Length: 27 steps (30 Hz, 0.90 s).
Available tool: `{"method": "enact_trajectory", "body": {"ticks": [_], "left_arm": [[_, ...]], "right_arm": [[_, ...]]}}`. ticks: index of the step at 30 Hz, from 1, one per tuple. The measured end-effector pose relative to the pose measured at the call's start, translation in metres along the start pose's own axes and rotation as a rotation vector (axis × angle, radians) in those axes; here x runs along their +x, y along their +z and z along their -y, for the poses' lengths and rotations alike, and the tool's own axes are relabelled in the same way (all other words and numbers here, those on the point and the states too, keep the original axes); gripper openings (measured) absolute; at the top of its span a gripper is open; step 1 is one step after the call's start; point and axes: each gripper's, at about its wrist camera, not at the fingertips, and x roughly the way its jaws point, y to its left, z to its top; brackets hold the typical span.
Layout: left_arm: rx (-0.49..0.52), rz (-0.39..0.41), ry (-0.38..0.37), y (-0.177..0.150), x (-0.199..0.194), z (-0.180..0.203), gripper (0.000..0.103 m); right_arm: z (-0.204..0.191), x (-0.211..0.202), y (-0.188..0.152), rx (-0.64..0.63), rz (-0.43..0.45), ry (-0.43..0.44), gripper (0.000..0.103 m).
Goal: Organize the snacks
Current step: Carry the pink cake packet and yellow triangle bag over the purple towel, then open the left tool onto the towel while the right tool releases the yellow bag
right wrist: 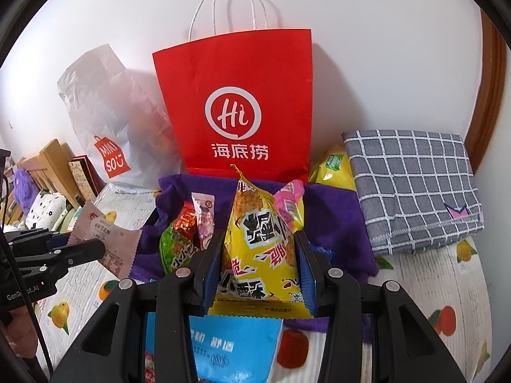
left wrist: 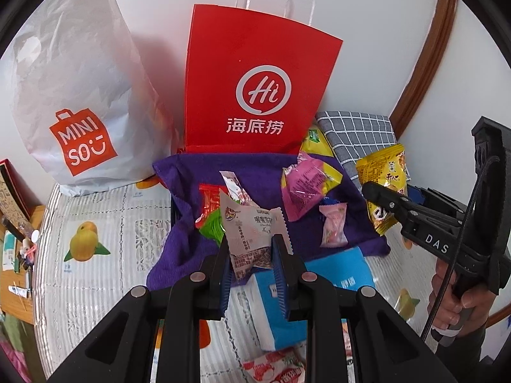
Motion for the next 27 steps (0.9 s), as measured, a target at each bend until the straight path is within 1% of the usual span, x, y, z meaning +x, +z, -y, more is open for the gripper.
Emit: {"method": "enact_trajectory", "body": {"ticks": [4,10,17,22,27], "left_arm": [[-0.012,-0.006,-0.004,0.005,0.008,-0.003,0.022],[-0.024,-0.007,-0.001,0.014,0.017,-0.010,0.022],[-0.029,-0.014,0.001,0.022,0.027,-0.016,0.022],[-0.037,-0.013,0.014,0.023,0.036,-0.025,0.022],[-0.049,-0.031,0.009,0.027,0.048,-0.029,0.022]], "right_arm": [[-0.003,0.010,0.006,-0.025,-0.005,0.000,0.042],[-0.003,0.022,0.014,-0.029,-0.002,0.020,0.042],[-0.001,0.032,0.017,-0.041,-0.002,0.017,0.042],[0.009,0.036,0.020,-0.030,-0.003,0.005,0.042],[0.018,0.042,0.020,-0.023,-0.011,-0.003,0.042]]}}
